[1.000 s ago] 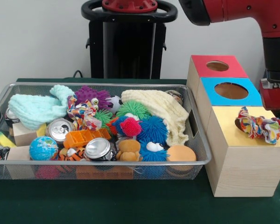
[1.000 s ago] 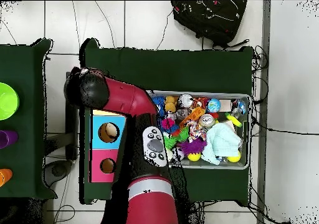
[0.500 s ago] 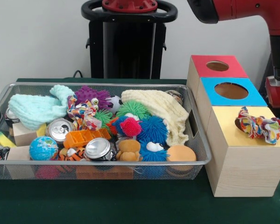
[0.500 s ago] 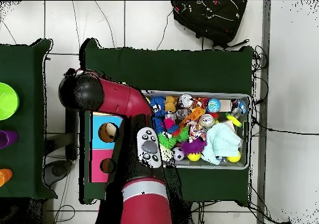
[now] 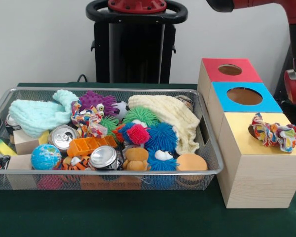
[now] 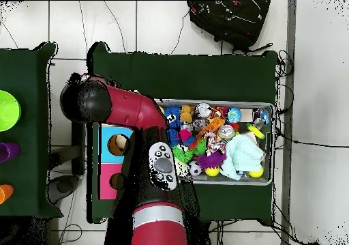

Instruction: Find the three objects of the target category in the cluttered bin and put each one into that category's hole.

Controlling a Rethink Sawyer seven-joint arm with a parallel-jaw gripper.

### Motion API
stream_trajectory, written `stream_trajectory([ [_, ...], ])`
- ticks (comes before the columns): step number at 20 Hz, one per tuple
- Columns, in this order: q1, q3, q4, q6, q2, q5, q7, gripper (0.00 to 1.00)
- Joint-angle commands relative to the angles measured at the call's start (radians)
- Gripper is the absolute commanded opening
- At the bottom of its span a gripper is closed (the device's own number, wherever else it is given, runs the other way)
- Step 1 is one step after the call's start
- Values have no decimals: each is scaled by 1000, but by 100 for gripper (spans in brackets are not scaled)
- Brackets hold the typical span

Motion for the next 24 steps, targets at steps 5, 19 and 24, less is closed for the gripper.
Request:
stream_trajectory([
  [5,-61,50,155,-58,22,-36,142,0],
  [19,-141,132,162,-126,79,-65,99,0],
  [24,-123,133,169,-181,92,-63,137,0],
])
